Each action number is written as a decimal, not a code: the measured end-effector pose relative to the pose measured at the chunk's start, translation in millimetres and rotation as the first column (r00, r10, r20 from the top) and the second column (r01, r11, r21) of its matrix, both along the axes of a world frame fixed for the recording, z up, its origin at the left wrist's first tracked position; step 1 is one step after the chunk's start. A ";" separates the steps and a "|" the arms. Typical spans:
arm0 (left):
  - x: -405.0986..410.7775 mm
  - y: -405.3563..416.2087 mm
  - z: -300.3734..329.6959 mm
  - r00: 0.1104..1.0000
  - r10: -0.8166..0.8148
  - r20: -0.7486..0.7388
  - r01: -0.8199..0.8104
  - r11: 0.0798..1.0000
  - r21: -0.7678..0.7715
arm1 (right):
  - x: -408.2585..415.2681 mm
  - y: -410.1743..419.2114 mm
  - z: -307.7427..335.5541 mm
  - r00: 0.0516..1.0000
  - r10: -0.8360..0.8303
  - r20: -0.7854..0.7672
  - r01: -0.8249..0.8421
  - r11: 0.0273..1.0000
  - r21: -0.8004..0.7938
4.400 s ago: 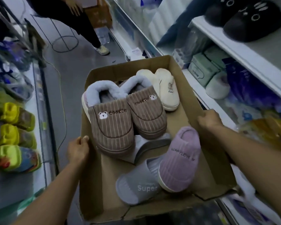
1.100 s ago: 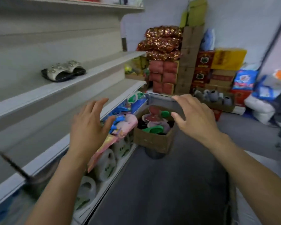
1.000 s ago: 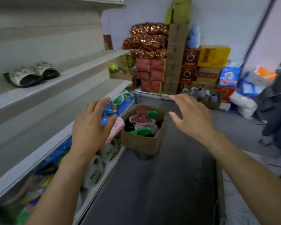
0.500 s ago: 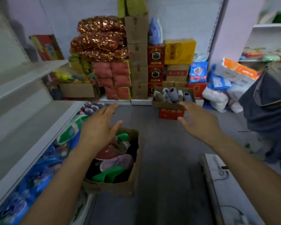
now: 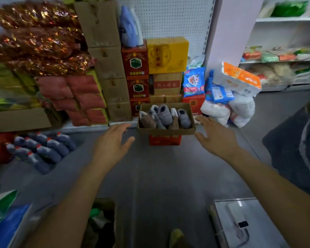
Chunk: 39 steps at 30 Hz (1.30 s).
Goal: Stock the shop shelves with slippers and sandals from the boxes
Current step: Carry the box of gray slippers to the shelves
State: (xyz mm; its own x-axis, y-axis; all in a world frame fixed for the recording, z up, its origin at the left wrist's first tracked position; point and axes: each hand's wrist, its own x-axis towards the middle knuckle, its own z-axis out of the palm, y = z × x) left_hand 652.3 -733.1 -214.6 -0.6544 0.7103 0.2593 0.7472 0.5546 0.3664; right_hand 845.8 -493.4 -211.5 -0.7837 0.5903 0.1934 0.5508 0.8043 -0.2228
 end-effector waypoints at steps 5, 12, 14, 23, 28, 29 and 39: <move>-90.8 111.3 -17.2 0.995 0.061 0.073 -0.060 0.998 -0.023 | -102.8 129.5 -8.9 0.999 0.015 0.040 -0.012 0.997 -0.078; -199.8 232.6 -47.9 0.976 0.134 0.173 -0.127 0.991 -0.050 | -245.1 261.3 -31.5 0.985 0.136 0.106 -0.118 0.980 -0.159; -235.5 269.3 -61.3 0.972 0.140 0.190 -0.136 0.990 -0.030 | -290.8 302.0 -45.9 0.978 0.169 0.121 -0.151 0.978 -0.146; -394.2 432.9 -118.8 0.906 0.272 0.325 -0.257 0.962 -0.089 | -489.6 479.3 -101.8 0.881 0.288 0.375 -0.224 0.953 -0.205; -441.1 498.7 -148.6 0.827 0.396 0.400 -0.345 0.918 -0.196 | -562.2 561.4 -130.2 0.813 0.352 0.464 -0.251 0.931 -0.266; -447.0 510.3 -157.6 0.805 0.427 0.412 -0.374 0.904 -0.207 | -576.7 578.1 -139.4 0.791 0.363 0.493 -0.261 0.928 -0.266; -390.8 619.0 -280.5 0.275 0.787 0.552 -0.749 0.535 -0.391 | -694.0 717.8 -242.2 0.402 0.695 0.597 -0.602 0.691 -0.400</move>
